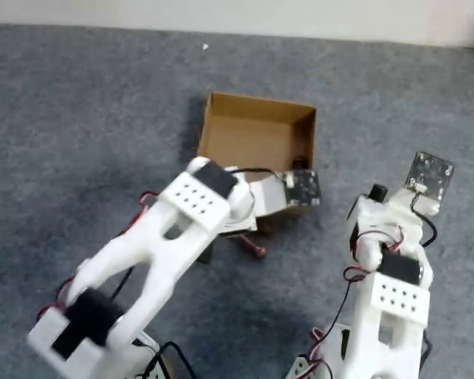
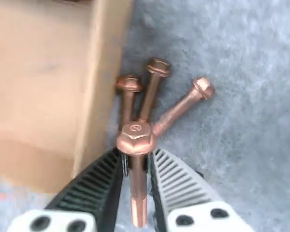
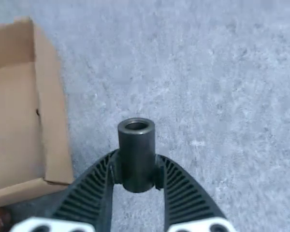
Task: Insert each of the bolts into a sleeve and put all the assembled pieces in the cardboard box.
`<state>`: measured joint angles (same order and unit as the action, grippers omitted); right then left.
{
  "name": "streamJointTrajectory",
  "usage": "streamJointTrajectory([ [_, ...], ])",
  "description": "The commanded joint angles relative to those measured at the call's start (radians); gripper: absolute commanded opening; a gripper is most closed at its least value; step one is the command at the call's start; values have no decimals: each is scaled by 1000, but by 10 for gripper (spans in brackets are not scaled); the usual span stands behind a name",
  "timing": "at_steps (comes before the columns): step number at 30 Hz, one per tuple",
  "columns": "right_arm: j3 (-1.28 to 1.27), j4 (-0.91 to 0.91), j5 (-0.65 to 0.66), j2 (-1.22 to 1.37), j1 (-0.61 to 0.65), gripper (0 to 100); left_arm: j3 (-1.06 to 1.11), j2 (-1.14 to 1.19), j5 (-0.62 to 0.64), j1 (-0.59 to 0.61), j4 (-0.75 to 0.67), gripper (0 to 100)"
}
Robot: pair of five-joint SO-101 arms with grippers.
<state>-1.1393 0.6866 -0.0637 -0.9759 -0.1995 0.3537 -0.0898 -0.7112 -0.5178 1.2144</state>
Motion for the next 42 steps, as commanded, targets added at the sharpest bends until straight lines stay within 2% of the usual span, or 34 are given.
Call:
streamJointTrajectory([
  [1,39,56,0,-148,-1,6,19,-208,129,4,-3,5],
  [10,-70,70,107,-400,189,6,116,-535,334,4,-3,6],
  [17,-142,73,100,-562,289,6,248,-791,505,5,-3,6],
  [22,-193,70,103,-667,354,6,280,-921,652,77,-40,6],
  [26,-222,70,101,-720,398,6,334,-987,789,130,-152,6],
  [34,-265,68,106,-792,599,6,533,-1125,987,130,-476,6],
  [39,-331,56,106,-849,707,6,644,-1193,1014,130,-629,6],
  [42,-395,-24,106,-863,750,6,673,-1210,1016,127,-672,6],
])
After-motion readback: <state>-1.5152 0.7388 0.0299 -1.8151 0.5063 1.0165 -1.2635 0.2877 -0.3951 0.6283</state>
